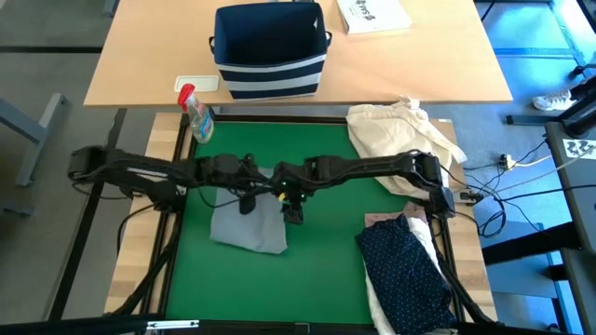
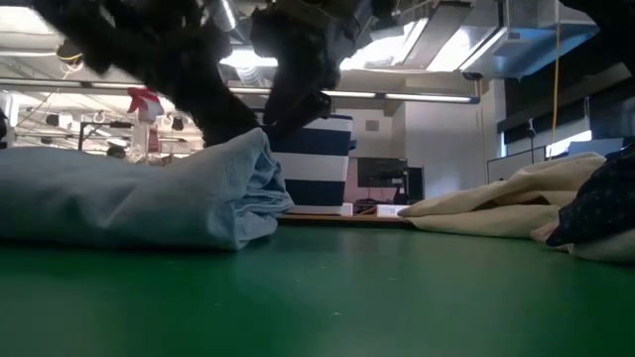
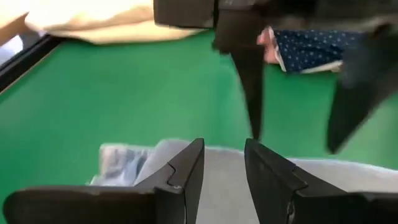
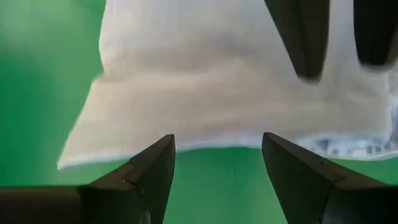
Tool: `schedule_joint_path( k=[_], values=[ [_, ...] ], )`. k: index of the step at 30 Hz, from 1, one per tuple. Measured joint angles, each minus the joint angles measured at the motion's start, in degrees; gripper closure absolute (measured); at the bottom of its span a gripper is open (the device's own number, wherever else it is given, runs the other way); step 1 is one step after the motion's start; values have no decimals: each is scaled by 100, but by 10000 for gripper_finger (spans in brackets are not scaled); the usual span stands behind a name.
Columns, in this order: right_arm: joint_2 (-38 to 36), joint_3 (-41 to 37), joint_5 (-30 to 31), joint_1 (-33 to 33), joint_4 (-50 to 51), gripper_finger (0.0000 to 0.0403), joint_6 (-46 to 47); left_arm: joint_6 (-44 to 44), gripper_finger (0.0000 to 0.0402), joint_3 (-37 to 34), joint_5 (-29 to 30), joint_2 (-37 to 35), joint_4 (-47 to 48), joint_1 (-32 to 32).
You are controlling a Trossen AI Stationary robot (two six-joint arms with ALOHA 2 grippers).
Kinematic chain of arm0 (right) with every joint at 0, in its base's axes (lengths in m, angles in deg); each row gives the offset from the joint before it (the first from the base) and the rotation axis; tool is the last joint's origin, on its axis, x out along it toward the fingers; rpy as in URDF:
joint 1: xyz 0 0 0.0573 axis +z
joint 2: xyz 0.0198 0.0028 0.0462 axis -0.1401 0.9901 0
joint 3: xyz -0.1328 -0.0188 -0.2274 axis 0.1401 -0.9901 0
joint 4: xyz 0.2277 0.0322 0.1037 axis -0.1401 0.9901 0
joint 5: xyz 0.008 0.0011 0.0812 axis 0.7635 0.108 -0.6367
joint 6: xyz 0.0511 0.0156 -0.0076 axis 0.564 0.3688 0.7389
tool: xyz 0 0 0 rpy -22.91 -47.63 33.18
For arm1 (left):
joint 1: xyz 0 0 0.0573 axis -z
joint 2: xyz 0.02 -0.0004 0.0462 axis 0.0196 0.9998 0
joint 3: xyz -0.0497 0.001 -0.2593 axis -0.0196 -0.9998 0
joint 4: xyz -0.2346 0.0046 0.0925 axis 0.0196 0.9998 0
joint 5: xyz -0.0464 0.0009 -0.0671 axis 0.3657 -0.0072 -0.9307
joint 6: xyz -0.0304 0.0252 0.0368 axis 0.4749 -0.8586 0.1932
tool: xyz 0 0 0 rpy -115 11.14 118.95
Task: Fold laundry
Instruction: Fold the blue jeans
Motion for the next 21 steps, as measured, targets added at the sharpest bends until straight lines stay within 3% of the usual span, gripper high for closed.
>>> schedule_joint_path(
  k=[5, 9, 14, 19, 21],
  values=[
    [-103, 5, 248, 41, -516, 164, 274, 324, 290, 850, 267, -1285, 2946, 2],
    [-146, -103, 620, 41, -1574, 164, 508, 925, 290, 803, 651, -1991, 3914, 2],
    [91, -716, 1128, 37, -2642, 164, 603, 1744, 290, -223, 1097, -2287, 3563, 0],
    [221, -1697, 1100, 76, -3399, 164, 650, 2404, 290, -1405, 796, -2167, 2702, 40],
    [219, -2063, 1324, 78, -3544, 164, 627, 2428, 290, -1733, 986, -2130, 2604, 74]
  ],
)
